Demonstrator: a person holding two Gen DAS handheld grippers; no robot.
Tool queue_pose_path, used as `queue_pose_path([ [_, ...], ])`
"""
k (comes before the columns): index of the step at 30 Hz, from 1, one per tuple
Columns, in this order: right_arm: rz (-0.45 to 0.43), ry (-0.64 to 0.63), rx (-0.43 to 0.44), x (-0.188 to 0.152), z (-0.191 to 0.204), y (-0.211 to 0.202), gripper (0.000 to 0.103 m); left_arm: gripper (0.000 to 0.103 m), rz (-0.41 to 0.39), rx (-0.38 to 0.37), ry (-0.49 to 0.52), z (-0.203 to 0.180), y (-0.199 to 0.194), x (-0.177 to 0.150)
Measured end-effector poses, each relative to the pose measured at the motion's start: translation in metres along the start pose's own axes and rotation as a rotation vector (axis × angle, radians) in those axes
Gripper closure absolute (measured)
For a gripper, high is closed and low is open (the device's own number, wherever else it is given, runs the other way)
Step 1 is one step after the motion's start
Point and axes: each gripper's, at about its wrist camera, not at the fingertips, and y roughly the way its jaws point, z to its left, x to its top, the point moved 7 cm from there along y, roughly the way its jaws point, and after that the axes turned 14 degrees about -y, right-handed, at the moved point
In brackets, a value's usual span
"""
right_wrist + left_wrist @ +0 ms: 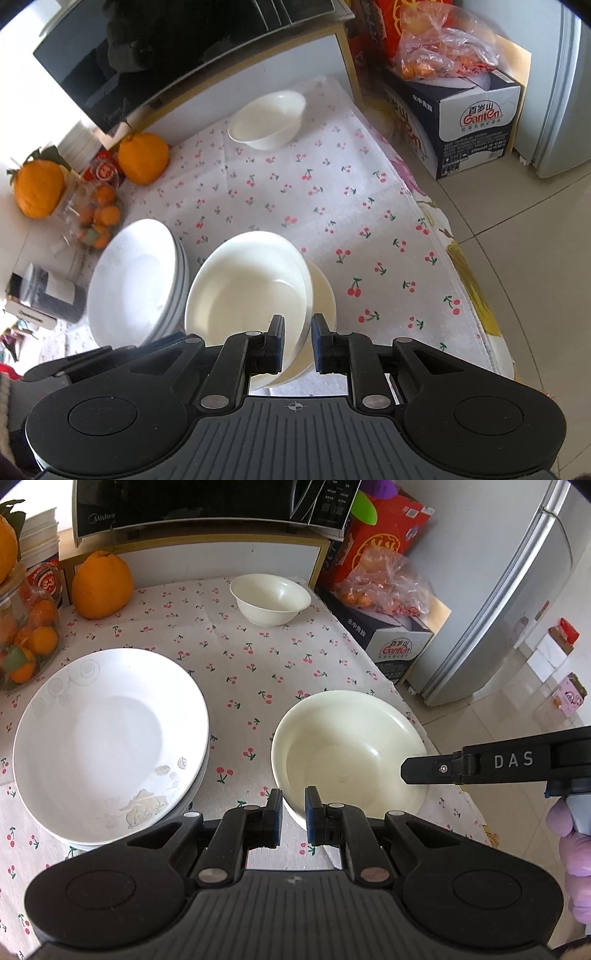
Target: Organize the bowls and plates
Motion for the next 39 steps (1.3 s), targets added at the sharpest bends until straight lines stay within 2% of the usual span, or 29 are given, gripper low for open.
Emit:
queue_pose_path([
  [16,0.043,-0.032,-0.034,-0.002,0.0,0.011,0.085,0.092,0.028,0.003,0.007,0.001,0.006,-0.002],
  [19,0.048,-0.024,-0.023,-0.003,0.0,0.012,0.079,0.091,0.028,0.004,0.013,0.001,0.006,-0.003],
  [22,0.051,-0.019,-0.02,-0.003,0.0,0.012,0.078,0.091,0.028,0.005,0.02,-0.001,0.007,-0.003],
  [24,0.048,-0.011,-0.014,-0.002,0.0,0.011,0.073,0.089,0.024,0.006,0.027,-0.001,0.006,-0.003],
  [29,0.036,0.003,-0.008,0.0,-0.002,0.01,0.064,0.079,0.017,0.008,0.037,-0.003,0.005,-0.003],
  [33,0.027,0.026,0.003,0.001,-0.004,0.008,0.05,0.076,0.019,0.006,0.04,-0.004,0.005,-0.003],
  [39,0.014,0.078,0.036,0.005,-0.011,0.008,0.039,0.055,0.004,0.001,0.044,-0.006,0.002,-0.001],
])
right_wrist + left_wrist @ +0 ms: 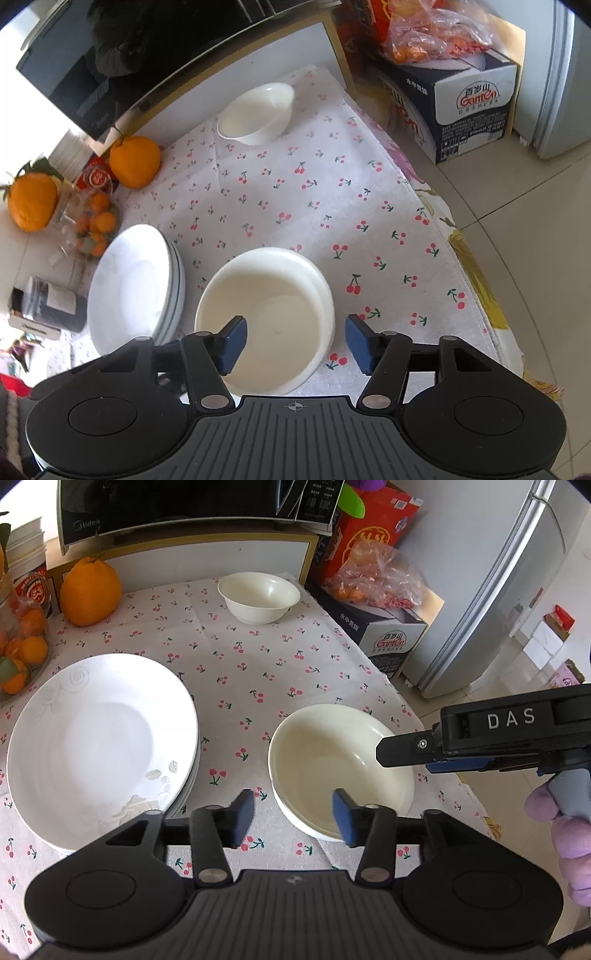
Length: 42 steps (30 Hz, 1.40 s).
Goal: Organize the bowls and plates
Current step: 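Open both grippers to release the cream bowl, then move both grippers to the rim of the small white bowl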
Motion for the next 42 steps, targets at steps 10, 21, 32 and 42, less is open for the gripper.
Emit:
queue_pose_path([
  [10,-0.038,0.041,0.051,0.007,-0.007,0.002,0.034,0.022,-0.028,0.003,-0.023,0.0,-0.002,0.008],
  [21,-0.123,0.051,0.084,0.032,-0.017,0.005,0.021,0.002,-0.099,0.031,-0.051,0.002,-0.004,0.033],
  [32,-0.136,0.097,0.172,0.092,-0.01,-0.001,0.014,0.001,-0.15,0.067,-0.09,0.008,-0.002,0.087],
  [42,-0.154,0.178,0.251,0.144,-0.019,0.029,0.012,0.001,-0.195,0.093,-0.106,0.019,0.019,0.139],
])
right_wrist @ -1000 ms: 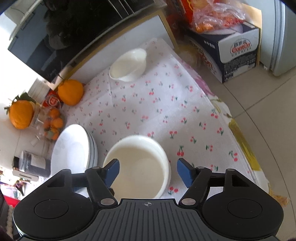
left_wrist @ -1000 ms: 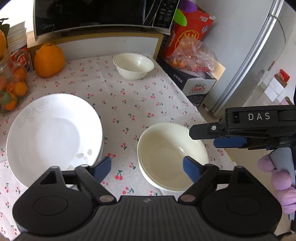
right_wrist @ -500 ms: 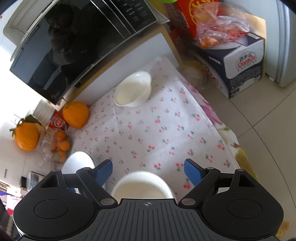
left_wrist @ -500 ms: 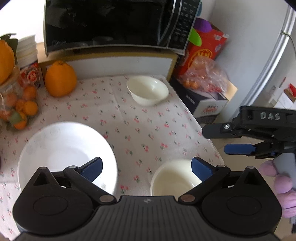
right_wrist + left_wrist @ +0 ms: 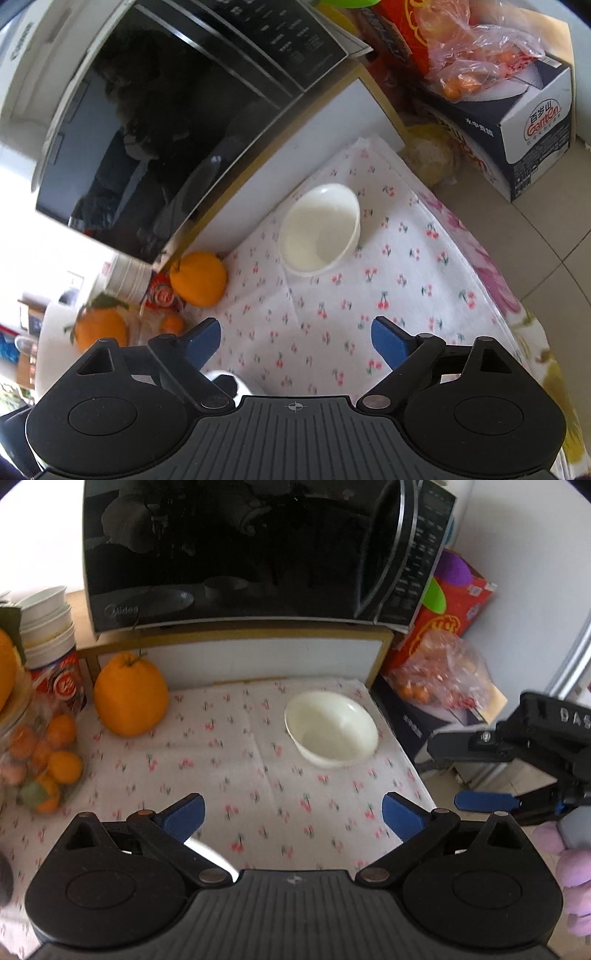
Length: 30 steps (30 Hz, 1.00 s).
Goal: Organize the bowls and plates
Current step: 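Move both grippers to the rim of the small white bowl, then close both grippers on the small white bowl rim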
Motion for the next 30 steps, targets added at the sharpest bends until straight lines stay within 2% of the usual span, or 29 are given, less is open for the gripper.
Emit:
queue_pose_path([
  [6,0.0,0.039,-0.014,0.016,-0.029,0.032,0.012,0.001,-0.031,0.038,-0.029,0.01,0.035,0.027],
  [12,-0.009,0.129,0.025,0.027,-0.054,0.062,0.012,0.012,-0.019,-0.012,-0.102,0.009,0.069,0.039],
  [16,-0.02,0.131,0.036,0.033,-0.058,0.076,0.013,0.029,0.003,-0.056,-0.128,0.005,0.087,0.036],
  [20,-0.051,0.119,0.026,0.037,-0.056,0.086,0.014,0.054,0.038,-0.057,-0.169,0.005,0.103,0.033],
  [22,-0.065,0.109,0.027,0.039,-0.054,0.091,0.023,0.058,0.039,-0.077,-0.196,0.006,0.106,0.034],
  [24,-0.073,0.101,0.022,0.04,-0.054,0.097,0.037,0.061,0.034,-0.087,-0.202,0.008,0.108,0.034],
  [30,-0.074,0.098,-0.024,0.039,-0.056,0.112,0.071,0.087,0.05,-0.087,-0.221,0.013,0.116,0.037],
])
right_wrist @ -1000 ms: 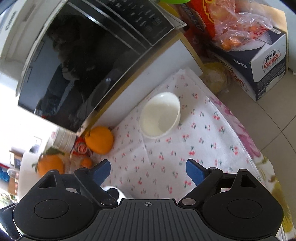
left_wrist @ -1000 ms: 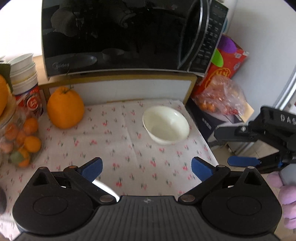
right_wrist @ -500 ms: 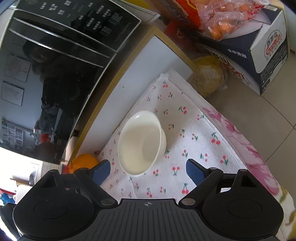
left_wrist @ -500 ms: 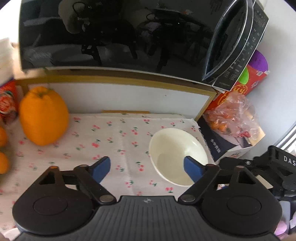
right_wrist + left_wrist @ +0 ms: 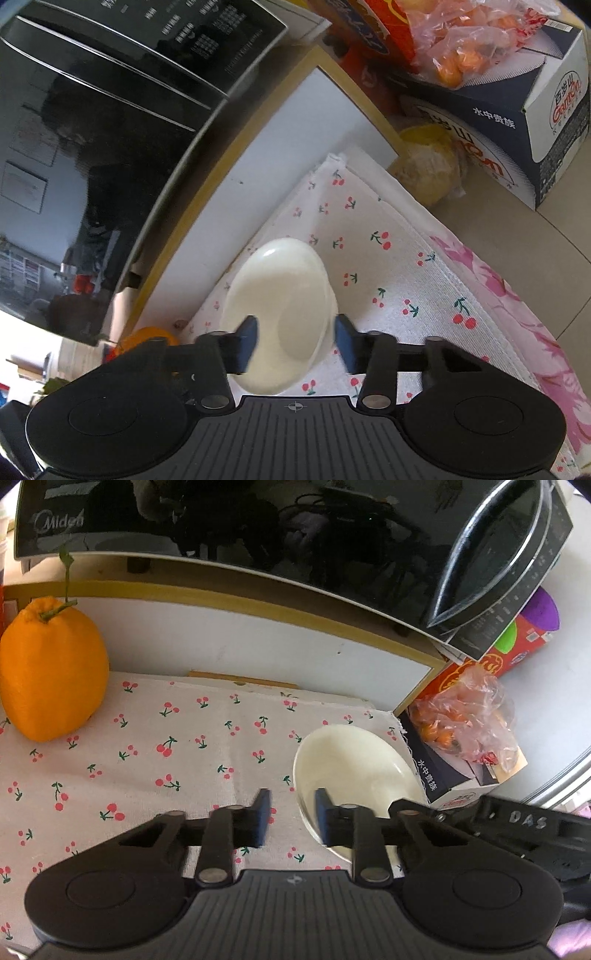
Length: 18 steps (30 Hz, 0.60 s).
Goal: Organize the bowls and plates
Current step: 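Close both grippers on the small white bowl rim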
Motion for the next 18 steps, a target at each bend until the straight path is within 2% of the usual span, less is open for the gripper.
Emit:
queue_pose_path([
  [1,-0.002,-0.006,-0.008,-0.001,0.0,0.002,0.077,0.089,0.004,0.0,0.0,0.0,0.0,0.0],
  [3,-0.002,-0.009,-0.008,-0.002,0.001,0.003,0.084,0.093,0.013,0.004,0.009,0.001,0.0,-0.001],
  [6,-0.002,0.002,-0.006,-0.004,0.001,0.003,0.092,0.094,0.012,0.01,0.017,0.003,0.0,-0.003],
  [18,-0.004,-0.009,-0.006,-0.005,0.013,-0.006,0.093,0.094,-0.003,0.012,0.018,0.004,-0.015,-0.001],
])
